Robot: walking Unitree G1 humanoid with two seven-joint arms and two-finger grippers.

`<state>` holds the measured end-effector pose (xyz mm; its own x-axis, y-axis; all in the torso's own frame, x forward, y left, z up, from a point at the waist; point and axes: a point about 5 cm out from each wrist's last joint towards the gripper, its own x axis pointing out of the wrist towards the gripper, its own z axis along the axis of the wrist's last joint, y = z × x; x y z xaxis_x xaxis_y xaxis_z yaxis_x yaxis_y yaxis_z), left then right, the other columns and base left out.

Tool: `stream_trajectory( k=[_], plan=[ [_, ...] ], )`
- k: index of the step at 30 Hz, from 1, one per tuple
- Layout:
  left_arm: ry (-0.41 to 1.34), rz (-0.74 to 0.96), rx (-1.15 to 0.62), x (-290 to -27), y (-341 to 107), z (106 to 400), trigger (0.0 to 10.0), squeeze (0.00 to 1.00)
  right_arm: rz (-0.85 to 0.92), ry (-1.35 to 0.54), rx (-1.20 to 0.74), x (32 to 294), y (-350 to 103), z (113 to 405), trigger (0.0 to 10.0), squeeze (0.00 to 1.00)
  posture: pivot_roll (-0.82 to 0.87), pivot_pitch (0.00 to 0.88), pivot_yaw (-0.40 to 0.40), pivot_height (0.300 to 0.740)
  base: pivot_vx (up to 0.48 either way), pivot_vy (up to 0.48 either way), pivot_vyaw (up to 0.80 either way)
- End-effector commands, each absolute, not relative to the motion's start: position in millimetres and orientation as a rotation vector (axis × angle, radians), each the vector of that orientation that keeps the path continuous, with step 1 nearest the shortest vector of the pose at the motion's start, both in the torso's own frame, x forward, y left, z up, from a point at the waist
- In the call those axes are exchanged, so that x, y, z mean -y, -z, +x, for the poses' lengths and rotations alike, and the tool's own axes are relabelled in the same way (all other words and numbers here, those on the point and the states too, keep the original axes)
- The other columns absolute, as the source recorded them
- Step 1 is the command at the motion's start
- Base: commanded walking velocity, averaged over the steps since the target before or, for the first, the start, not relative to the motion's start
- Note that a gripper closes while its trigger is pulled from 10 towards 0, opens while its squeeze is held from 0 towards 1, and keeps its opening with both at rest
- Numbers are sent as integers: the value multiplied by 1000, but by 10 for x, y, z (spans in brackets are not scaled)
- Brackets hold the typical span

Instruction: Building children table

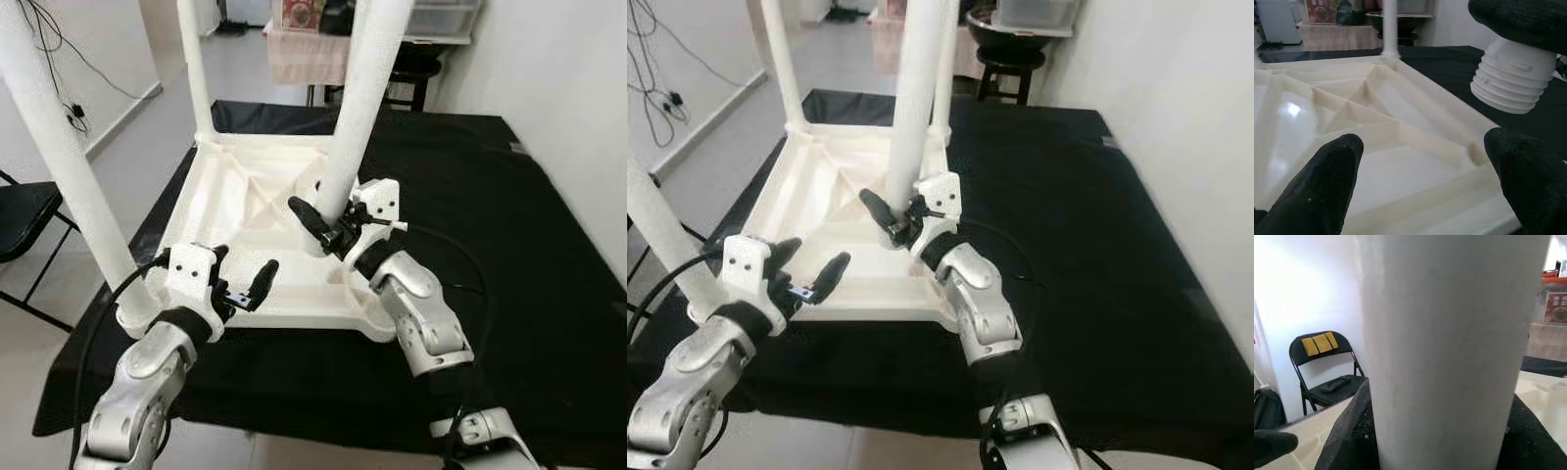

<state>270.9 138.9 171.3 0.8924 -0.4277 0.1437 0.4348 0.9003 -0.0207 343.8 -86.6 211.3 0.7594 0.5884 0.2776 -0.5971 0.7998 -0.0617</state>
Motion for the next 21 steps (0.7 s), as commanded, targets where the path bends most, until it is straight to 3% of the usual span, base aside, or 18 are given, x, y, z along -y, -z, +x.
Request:
stream_trajectory(
  k=[1,19,21],
  plan=[
    [461,-47,120,-1366,-1678,2699,10000,0,21,-628,309,906,-2136,3447,10000,0,92,108,-58,740,0,-341,0],
    [486,-28,63,-1349,-1569,2658,10000,0,-18,-596,312,927,-2122,3463,10000,0,95,107,-56,740,0,0,0],
    [486,-25,58,-1350,-1563,2655,10000,0,-20,-597,312,926,-2120,3460,10000,0,95,107,-56,740,0,480,0]
  ],
)
